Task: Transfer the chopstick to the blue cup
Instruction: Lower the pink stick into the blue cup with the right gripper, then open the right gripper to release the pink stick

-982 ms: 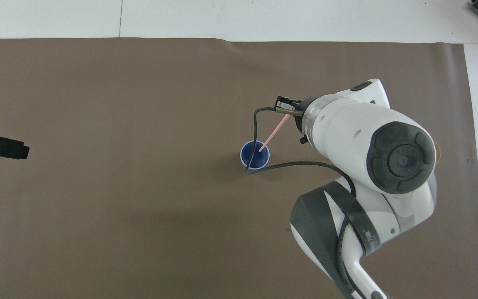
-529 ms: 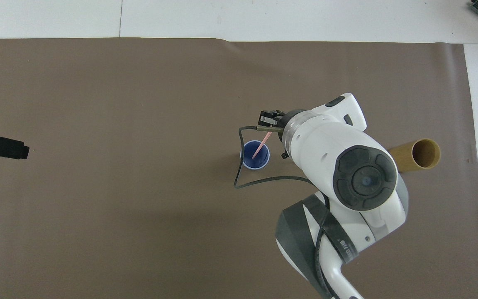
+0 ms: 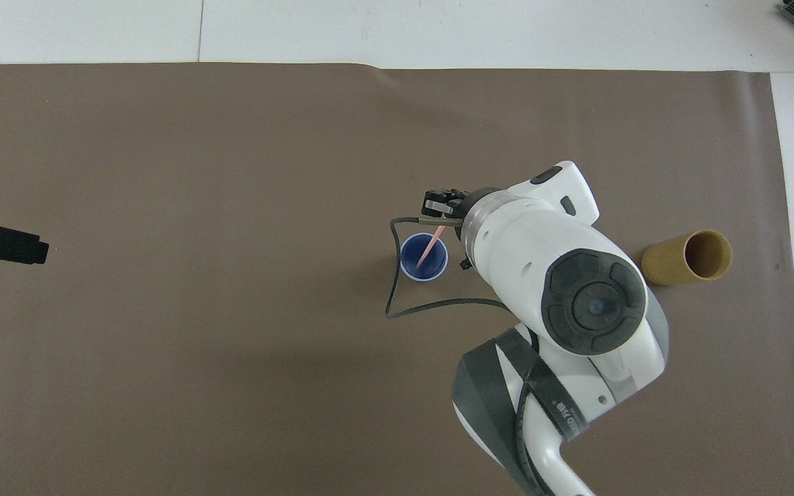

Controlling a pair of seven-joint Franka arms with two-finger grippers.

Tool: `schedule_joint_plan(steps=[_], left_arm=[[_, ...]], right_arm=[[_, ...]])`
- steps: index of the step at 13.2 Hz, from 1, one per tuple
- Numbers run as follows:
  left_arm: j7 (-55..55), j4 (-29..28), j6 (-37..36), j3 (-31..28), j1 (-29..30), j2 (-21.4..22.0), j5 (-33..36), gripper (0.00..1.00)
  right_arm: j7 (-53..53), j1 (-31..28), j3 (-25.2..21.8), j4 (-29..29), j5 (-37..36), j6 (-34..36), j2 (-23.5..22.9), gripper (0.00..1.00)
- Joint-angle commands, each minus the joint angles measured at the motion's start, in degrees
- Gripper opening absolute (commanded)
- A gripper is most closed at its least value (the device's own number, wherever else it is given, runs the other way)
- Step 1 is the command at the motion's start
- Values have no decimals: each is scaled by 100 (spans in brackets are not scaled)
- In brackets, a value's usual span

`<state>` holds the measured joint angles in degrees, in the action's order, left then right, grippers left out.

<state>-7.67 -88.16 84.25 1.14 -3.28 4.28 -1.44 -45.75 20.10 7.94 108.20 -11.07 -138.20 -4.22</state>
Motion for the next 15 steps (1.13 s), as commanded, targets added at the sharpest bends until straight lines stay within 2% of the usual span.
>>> schedule_joint_plan(steps=[1, 3, 7, 8, 11, 13, 15], left_arm=[[-15, -175, 22, 35, 91, 161, -41, 100], [-15, -175, 22, 35, 91, 161, -41, 100], [-15, -175, 22, 35, 91, 161, -41, 100], [-15, -175, 22, 35, 91, 161, -41, 100], [-15, -175, 22, 35, 91, 161, -41, 100], [-15, -175, 22, 35, 91, 161, -41, 100], [-15, -175, 22, 35, 91, 161, -41, 100]], right_arm=[[-172, -6, 24, 78, -114, -75, 35, 24], [-154, -6, 24, 78, -114, -66, 35, 28], [-128, -15, 24, 70, -114, -75, 35, 46], [-101, -59, 24, 61, -106, -66, 62, 53], [-84, -173, 15, 61, -97, -14, 149, 63], [-57, -304, 15, 26, -88, 397, 272, 86], [118, -454, 6, 26, -79, 793, 465, 98]])
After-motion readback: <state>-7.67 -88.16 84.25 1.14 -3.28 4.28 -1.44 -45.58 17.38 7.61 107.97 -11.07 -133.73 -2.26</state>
